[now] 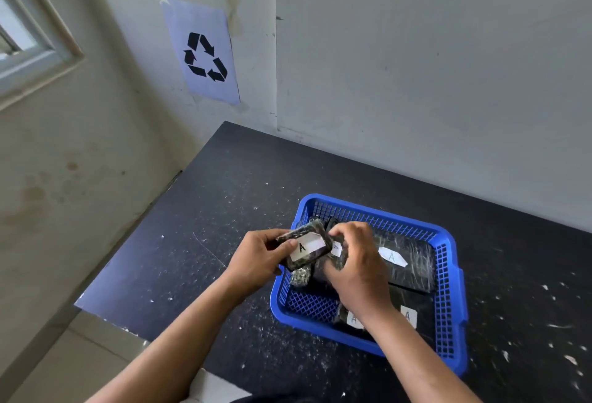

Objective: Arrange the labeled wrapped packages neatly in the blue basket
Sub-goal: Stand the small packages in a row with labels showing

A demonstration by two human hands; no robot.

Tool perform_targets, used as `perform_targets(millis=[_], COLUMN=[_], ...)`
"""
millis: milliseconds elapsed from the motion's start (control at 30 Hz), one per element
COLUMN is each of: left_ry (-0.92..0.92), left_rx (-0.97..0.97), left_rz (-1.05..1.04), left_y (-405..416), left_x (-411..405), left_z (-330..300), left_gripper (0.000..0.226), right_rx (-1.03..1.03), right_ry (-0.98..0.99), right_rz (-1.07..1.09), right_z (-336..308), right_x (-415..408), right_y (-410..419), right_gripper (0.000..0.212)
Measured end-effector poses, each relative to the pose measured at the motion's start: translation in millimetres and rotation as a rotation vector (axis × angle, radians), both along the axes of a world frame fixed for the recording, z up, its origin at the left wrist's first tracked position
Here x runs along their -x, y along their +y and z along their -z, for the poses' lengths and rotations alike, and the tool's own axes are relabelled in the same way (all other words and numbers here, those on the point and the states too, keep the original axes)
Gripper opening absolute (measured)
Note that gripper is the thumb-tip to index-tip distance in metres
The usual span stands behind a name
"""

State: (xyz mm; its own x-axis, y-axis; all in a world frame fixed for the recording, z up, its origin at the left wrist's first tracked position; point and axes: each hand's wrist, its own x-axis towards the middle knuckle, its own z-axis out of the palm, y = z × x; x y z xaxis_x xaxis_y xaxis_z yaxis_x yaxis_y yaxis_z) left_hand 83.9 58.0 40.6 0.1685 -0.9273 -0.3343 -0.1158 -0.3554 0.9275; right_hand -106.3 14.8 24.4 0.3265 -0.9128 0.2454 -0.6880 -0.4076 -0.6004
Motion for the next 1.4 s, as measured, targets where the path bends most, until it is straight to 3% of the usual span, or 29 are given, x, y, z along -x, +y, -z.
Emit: perform_targets(millis=[100,167,300,367,433,567,633,700,833,967,1033,1100,1300,1400], left_ry=[0.023,-0.006,0.077,-0.022,-0.241,-0.535,-0.641,-0.702,-0.85,-0.882,-0.856,-0.827,-0.663,-0.715], left_rx=[0.008,-0.017,-0.258,-0.356,-0.418,-0.438,-0.308,-0.051,0.254,0.287,0.297,0.287,0.211,0.207], left_rz=[-0.145,-0.378,-0.766,-0.738,-0.624,-0.431,-0.42,-0.33,-0.037,0.268,0.294,0.273,0.212,0.259], left_y=[5,10,22,28,32,34,35,35,31,17,8,-1,-20,-23], left_x=[-11,-19,-28,-31,-33,-37,-31,-18,6,15,17,20,23,22], left_z=[11,28,78,98,105,104,99,89,69,53,47,42,38,38], left_gripper=[0.022,0.028,0.021,0.015,0.013,0.033,0.04,0.029,0.035,0.066,0.072,0.073,0.072,0.075], right_rx=[-0.119,-0.197,-0.333,-0.302,-0.24,-0.136,-0.088,-0.07,-0.202,-0.672,-0.926,-1.045,-0.937,-0.934], right_ry=[0.059,0.179,0.361,0.473,0.529,0.582,0.597,0.601,0.435,-0.186,-0.358,-0.412,-0.455,-0.415], right_rz=[-0.001,-0.079,-0.185,-0.234,-0.264,-0.276,-0.28,-0.283,-0.201,0.038,0.084,0.094,0.027,0.034], right_z=[13,24,45,54,60,67,70,70,58,33,24,16,2,5], right_x=[2,2,-8,-13,-18,-24,-27,-27,-30,-20,-13,-9,4,10], right_y=[-2,-3,0,1,2,1,0,-1,-5,-20,-26,-28,-31,-30], right_gripper=[0.04,0.032,0.031,0.045,0.053,0.056,0.055,0.051,0.032,0.022,0.025,0.033,0.023,0.023])
